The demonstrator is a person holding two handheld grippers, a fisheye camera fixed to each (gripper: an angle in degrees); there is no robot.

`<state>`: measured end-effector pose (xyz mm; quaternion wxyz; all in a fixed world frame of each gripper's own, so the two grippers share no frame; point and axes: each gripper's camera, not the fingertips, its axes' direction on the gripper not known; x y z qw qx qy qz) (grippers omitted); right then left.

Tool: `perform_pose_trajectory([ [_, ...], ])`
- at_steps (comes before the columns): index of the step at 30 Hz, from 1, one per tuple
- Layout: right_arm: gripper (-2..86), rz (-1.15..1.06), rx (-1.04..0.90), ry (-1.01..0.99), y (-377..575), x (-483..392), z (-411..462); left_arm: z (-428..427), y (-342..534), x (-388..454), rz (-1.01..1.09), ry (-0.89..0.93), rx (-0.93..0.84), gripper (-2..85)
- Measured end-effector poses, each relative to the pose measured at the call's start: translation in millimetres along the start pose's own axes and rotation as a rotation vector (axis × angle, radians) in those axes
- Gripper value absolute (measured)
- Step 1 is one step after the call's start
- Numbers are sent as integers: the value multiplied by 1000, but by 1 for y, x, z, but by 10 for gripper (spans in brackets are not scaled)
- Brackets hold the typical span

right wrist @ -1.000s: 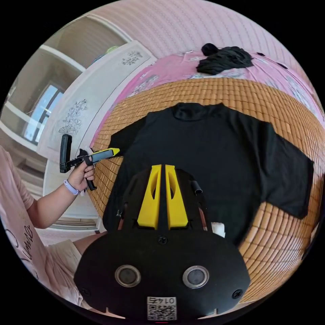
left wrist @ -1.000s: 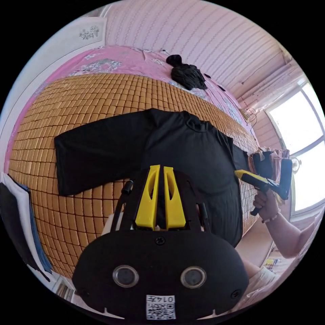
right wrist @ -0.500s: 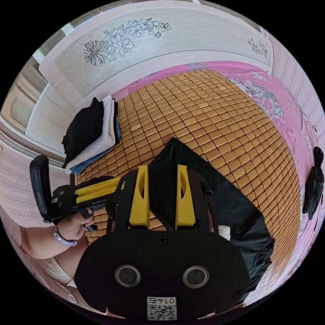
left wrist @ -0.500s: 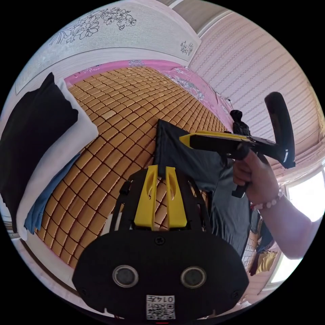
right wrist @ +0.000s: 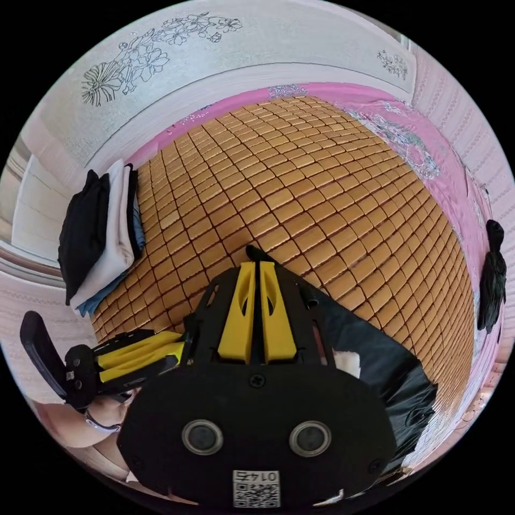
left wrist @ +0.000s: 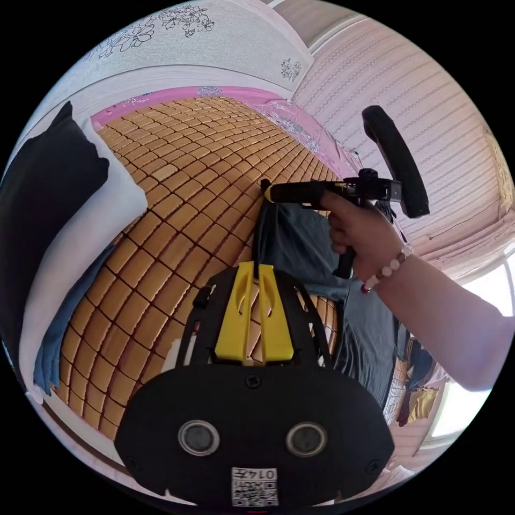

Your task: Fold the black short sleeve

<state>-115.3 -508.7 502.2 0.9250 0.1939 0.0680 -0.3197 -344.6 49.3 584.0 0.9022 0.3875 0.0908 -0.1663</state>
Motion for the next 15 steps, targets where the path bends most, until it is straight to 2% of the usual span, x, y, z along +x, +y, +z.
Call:
perform_pose_trajectory([
  [4,-2,144,228,-208,52,58,-66,-19,-2,25,146,29,85,-9],
  [8,2,241,400,-277,141,116,-149,-36,2,73,318,143,115,-9],
  [13,12,390,469,-212,260,160,-225,-41,18,140,535,364,70,-5],
  [15,19,448,439,-159,299,170,-232,-30,31,170,632,449,-26,10],
])
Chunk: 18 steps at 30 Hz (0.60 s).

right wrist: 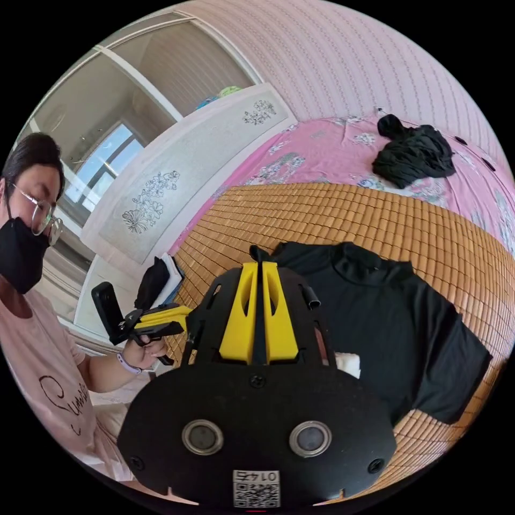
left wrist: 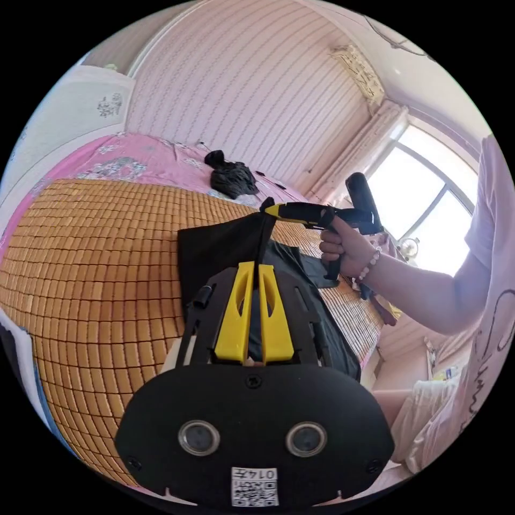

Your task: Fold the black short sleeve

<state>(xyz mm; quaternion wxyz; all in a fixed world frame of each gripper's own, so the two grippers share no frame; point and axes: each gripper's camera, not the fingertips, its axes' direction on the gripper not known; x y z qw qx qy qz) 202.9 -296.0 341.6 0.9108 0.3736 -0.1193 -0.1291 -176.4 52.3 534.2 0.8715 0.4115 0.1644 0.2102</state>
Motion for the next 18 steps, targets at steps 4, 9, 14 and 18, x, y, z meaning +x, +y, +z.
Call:
perform_pose_trajectory([
  [4,47,179,-142,149,54,55,-9,38,3,19,45,31,-185,39],
  [9,61,349,-120,118,99,88,-32,58,-5,25,50,31,-328,42],
  [14,63,490,-11,202,143,109,-85,80,-33,29,18,54,-397,42],
  [18,75,562,30,275,170,127,-124,102,-69,36,68,18,-419,42],
])
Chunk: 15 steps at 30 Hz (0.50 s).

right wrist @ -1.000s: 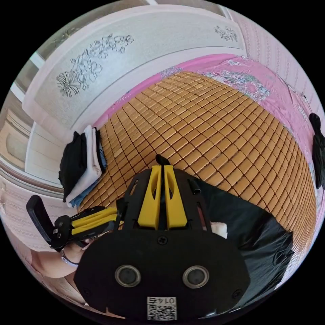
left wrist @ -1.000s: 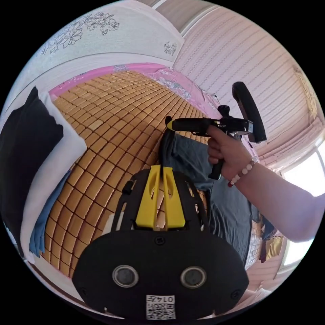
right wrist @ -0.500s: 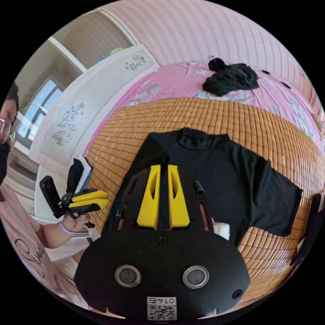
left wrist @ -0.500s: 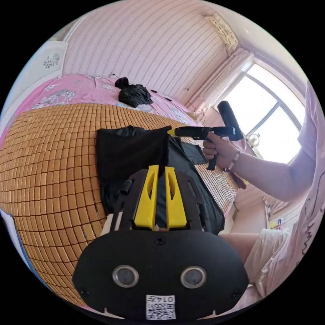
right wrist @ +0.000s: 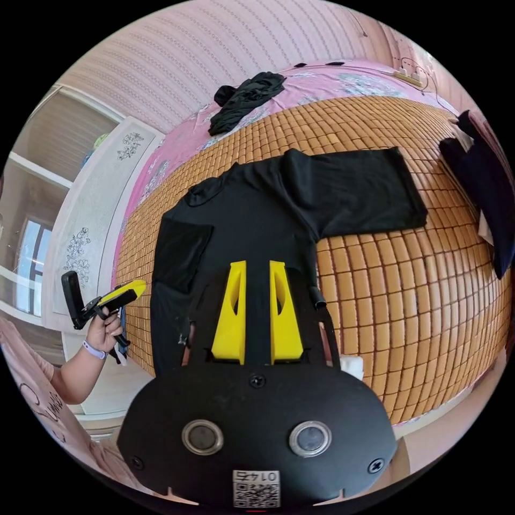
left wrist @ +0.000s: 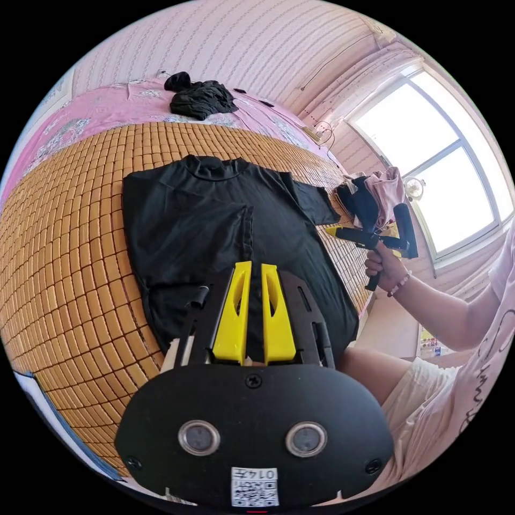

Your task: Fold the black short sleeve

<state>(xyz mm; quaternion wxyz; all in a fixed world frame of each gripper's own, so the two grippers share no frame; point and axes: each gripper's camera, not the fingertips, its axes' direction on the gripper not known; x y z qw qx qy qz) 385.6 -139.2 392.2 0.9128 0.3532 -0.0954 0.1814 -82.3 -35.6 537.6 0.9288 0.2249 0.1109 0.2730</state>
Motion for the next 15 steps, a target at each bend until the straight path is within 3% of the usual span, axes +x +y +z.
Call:
perform_pose_trajectory([
  [5,106,243,140,174,7,64,-49,25,-69,25,133,40,-88,46],
  [15,133,327,237,344,-26,131,-68,105,-217,120,422,73,-196,49],
])
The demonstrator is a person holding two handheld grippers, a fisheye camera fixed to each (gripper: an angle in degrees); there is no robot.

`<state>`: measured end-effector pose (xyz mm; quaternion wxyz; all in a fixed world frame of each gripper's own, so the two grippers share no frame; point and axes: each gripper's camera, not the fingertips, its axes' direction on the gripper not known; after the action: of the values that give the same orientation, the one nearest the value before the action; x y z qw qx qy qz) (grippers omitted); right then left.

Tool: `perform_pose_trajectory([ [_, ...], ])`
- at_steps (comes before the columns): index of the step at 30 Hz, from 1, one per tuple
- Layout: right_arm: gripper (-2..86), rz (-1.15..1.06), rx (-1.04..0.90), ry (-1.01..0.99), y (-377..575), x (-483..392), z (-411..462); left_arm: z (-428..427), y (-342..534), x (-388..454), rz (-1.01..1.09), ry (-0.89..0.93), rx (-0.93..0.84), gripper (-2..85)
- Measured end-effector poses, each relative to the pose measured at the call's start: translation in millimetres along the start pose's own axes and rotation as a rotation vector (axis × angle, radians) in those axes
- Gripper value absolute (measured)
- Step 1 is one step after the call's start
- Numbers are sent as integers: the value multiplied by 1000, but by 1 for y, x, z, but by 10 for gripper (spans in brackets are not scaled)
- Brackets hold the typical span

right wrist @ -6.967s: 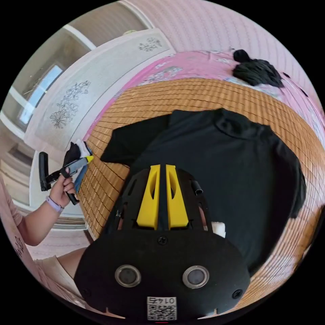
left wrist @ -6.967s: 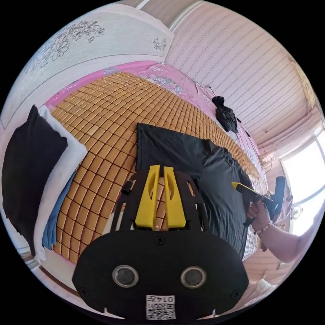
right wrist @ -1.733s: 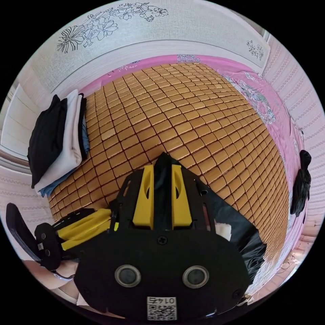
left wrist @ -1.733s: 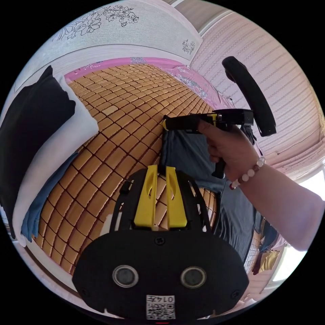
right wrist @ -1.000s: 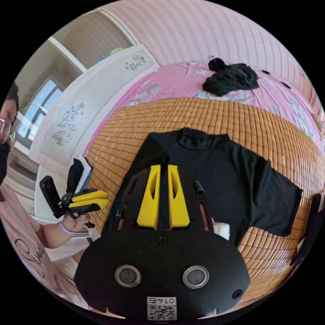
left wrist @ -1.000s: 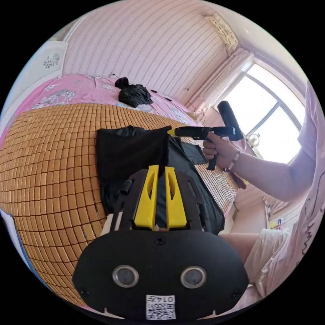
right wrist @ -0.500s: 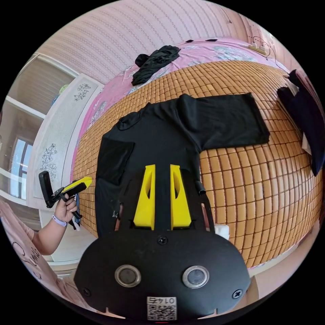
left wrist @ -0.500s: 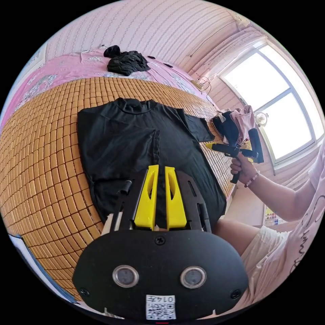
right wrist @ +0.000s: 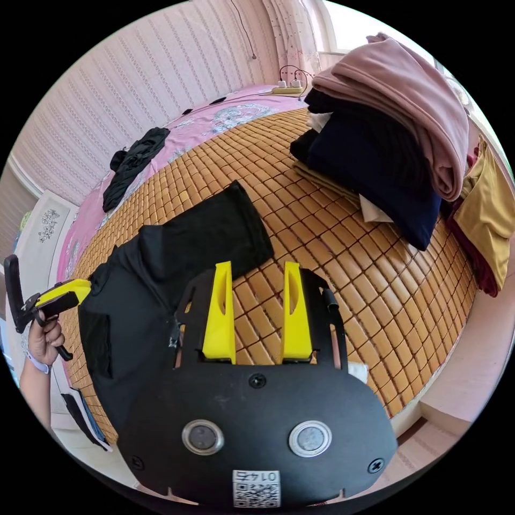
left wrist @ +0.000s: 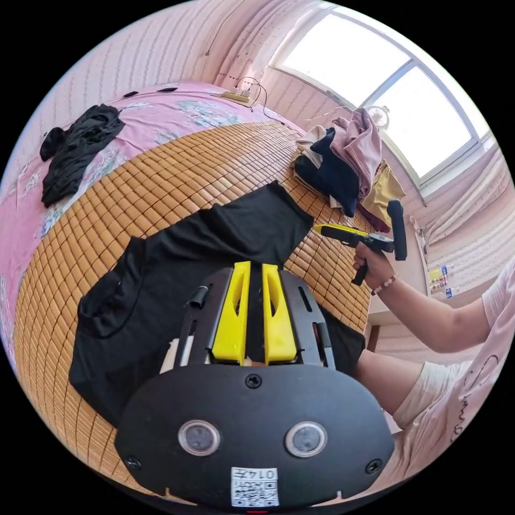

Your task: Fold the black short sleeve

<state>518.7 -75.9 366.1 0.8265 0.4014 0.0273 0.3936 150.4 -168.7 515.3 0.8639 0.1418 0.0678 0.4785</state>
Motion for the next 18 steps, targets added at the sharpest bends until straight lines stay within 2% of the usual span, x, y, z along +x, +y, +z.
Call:
perform_pose_trajectory([
  [6,73,-7,7,-43,-11,20,4,66,-103,22,51,-146,-31,62],
  [9,51,-32,2,-66,-7,29,-2,94,-141,24,9,-69,-52,64],
  [15,30,-25,20,-153,3,48,-16,133,-190,49,60,-78,-85,79],
  [17,25,-36,24,-157,5,51,-21,148,-196,50,55,-104,-145,66],
  [18,24,-37,23,-159,5,52,-22,148,-196,51,70,-132,-110,28],
])
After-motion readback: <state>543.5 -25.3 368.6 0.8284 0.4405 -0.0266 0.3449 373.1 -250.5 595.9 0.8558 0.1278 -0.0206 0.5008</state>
